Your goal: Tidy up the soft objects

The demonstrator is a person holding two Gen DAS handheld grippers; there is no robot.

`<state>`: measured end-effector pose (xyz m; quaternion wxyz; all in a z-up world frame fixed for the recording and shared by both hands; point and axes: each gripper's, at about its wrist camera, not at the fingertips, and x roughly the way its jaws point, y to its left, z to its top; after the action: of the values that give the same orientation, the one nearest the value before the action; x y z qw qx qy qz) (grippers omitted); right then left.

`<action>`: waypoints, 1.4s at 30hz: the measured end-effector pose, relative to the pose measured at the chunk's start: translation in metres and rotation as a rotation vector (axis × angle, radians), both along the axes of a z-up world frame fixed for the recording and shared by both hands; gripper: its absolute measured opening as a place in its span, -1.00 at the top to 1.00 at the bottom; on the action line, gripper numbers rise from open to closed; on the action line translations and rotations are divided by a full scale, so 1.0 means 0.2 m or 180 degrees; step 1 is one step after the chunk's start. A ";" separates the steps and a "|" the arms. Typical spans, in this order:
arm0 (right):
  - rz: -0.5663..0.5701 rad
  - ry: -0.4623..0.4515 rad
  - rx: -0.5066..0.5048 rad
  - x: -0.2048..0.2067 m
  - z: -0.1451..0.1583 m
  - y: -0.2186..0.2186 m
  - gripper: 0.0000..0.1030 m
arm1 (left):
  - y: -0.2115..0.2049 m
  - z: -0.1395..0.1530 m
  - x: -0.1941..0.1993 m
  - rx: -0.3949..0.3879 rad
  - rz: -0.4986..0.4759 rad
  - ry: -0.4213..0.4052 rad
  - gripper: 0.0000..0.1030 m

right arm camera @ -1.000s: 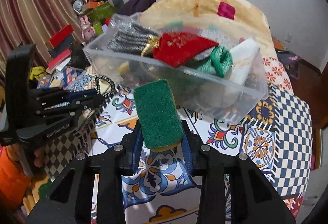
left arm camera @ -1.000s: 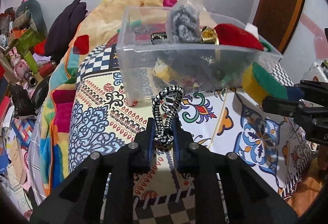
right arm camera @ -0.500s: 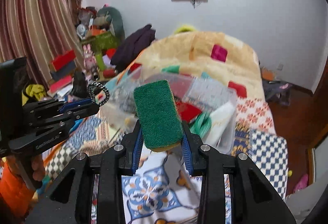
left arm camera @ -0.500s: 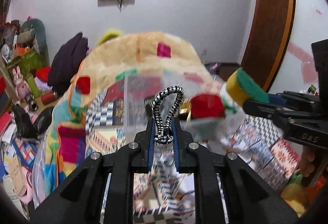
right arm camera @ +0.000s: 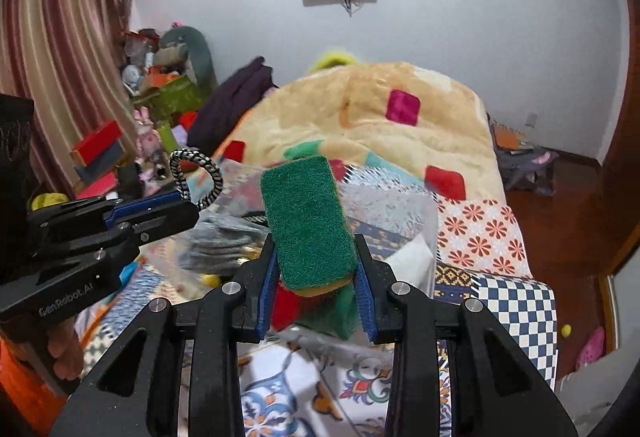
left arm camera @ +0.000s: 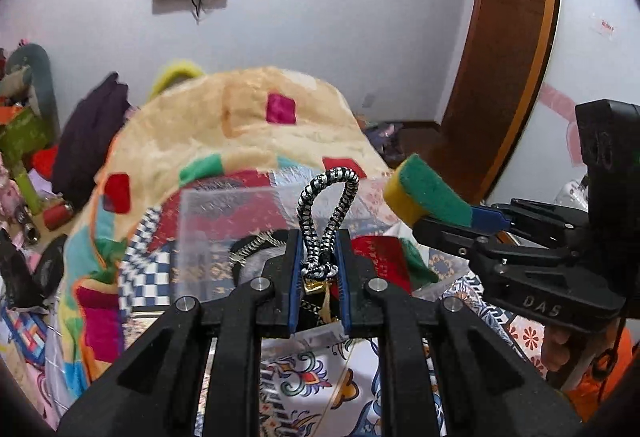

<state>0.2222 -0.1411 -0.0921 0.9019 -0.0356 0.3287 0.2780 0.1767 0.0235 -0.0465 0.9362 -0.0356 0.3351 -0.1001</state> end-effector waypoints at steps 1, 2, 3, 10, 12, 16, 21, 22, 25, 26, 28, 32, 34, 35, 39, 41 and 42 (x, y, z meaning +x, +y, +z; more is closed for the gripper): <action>-0.0015 0.0029 -0.0024 0.01 -0.02 0.00 0.39 | -0.01 -0.02 0.02 0.0000 -0.0010 0.0050 0.71; -0.0029 0.0066 -0.0054 0.03 -0.05 0.01 0.39 | -0.02 -0.05 0.04 0.0005 -0.0011 0.0102 0.71; -0.0038 0.0093 -0.0079 0.03 -0.06 0.01 0.39 | -0.04 -0.09 0.07 0.0021 -0.0014 0.0155 0.71; -0.0047 0.0123 -0.0255 0.04 -0.13 0.03 0.37 | -0.08 -0.19 0.11 0.0160 0.0014 0.0301 0.69; -0.0048 0.0092 -0.0288 0.03 -0.12 0.04 0.36 | -0.06 -0.19 0.11 0.0140 0.0024 0.0312 0.52; -0.0032 0.0090 -0.0258 0.01 -0.08 0.02 0.11 | -0.04 -0.15 0.07 0.0091 0.0052 0.0230 0.28; -0.0025 0.0020 -0.0146 -0.03 0.00 -0.02 0.03 | -0.03 -0.02 -0.04 0.0075 0.0089 -0.0010 0.19; -0.0021 -0.0008 -0.0112 -0.05 0.03 -0.03 0.03 | -0.02 0.01 -0.06 0.0070 0.0095 -0.0062 0.18; -0.0032 -0.0143 -0.0024 -0.11 0.11 -0.07 0.03 | -0.01 0.13 -0.17 0.0077 0.0162 -0.0317 0.09; -0.0039 -0.0212 0.0015 -0.14 0.16 -0.09 0.03 | -0.01 0.16 -0.19 0.0077 0.0176 -0.0368 0.05; -0.0048 -0.0317 0.0084 -0.20 0.22 -0.12 0.03 | -0.01 0.24 -0.28 0.0079 0.0225 -0.0548 0.01; -0.0072 -0.0515 0.0215 -0.31 0.33 -0.17 -0.01 | -0.01 0.34 -0.41 0.0113 0.0309 -0.0803 -0.19; -0.0091 -0.0629 0.0307 -0.37 0.39 -0.20 -0.08 | -0.01 0.38 -0.48 0.0109 0.0347 -0.0927 -0.27; -0.0091 -0.0676 0.0350 -0.40 0.41 -0.22 -0.11 | -0.01 0.41 -0.52 0.0102 0.0367 -0.0994 -0.31; -0.0094 -0.0874 0.0449 -0.52 0.48 -0.25 -0.41 | 0.00 0.47 -0.62 0.0068 0.0427 -0.1155 -0.54; -0.0095 -0.0967 0.0472 -0.57 0.51 -0.25 -0.62 | 0.01 0.50 -0.67 0.0062 0.0455 -0.1223 -0.64; -0.0097 -0.0998 0.0484 -0.59 0.52 -0.26 -0.65 | 0.01 0.51 -0.69 0.0060 0.0465 -0.1247 -0.72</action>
<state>0.1046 -0.1923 0.0110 0.9463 -0.0052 0.1626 0.2794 0.0396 0.0253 0.0545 0.9885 -0.0309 0.1442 -0.0338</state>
